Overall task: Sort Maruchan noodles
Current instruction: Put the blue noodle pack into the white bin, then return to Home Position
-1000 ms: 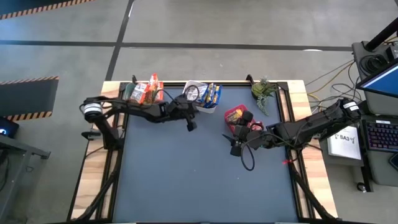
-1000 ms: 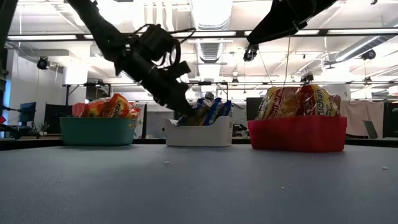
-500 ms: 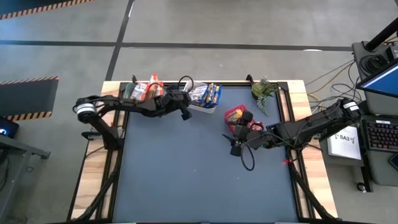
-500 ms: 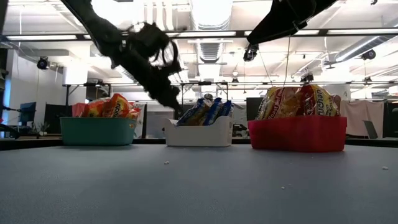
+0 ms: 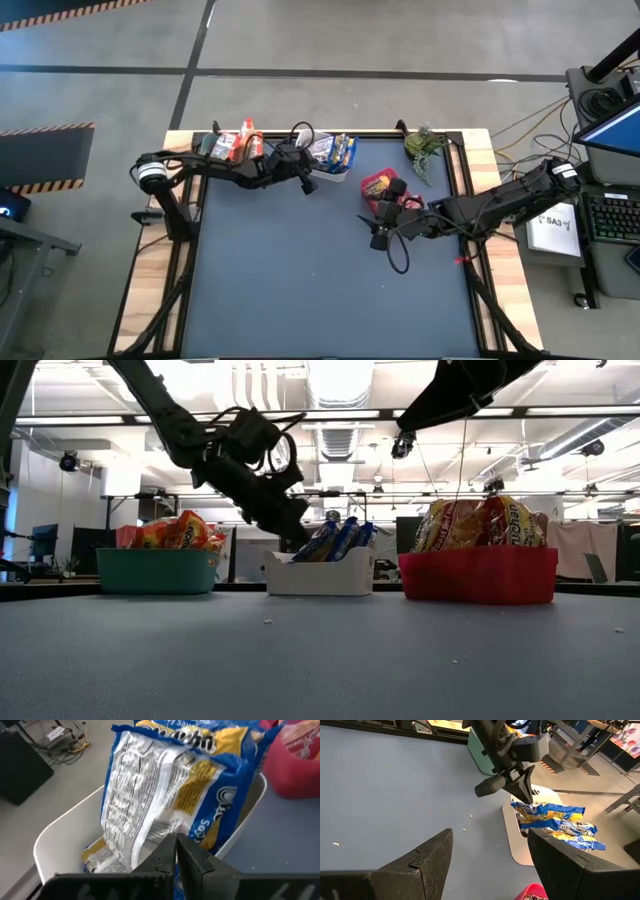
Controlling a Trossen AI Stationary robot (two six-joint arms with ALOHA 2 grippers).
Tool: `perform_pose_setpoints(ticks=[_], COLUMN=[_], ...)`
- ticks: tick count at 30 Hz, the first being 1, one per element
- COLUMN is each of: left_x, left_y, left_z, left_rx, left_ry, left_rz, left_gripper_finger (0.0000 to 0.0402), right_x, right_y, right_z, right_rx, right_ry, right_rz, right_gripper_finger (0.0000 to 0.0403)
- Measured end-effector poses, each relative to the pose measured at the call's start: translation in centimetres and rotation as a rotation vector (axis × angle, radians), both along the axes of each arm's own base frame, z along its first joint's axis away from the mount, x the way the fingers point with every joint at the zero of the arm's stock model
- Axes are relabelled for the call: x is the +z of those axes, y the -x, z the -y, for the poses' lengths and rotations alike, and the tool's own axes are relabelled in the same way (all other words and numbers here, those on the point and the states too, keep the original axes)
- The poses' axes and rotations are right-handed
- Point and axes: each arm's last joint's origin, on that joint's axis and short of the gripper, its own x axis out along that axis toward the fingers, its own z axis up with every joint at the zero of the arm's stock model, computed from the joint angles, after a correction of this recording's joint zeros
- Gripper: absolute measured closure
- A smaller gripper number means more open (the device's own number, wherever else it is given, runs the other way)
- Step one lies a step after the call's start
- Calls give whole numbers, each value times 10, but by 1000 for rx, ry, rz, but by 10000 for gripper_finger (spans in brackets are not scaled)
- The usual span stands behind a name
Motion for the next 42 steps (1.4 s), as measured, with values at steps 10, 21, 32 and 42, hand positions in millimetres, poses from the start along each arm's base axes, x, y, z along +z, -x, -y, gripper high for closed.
perform_pose_setpoints(ticks=[10,21,32,42], left_x=[2,61,86,79], left_y=[0,20,103,183], left_z=[2,45,122,128], left_rx=[-23,-155,-386,-370], left_ry=[43,-24,-37,-13], left_rz=[24,64,184,474], left_gripper_finger=[401,401,401,401], right_x=[0,-11,-11,-24], right_y=[0,1,26,61], right_z=[1,1,6,15], right_rx=[-5,45,125,152], right_ry=[-1,77,41,0], right_rz=[0,14,166,347], right_gripper_finger=[156,156,156,156])
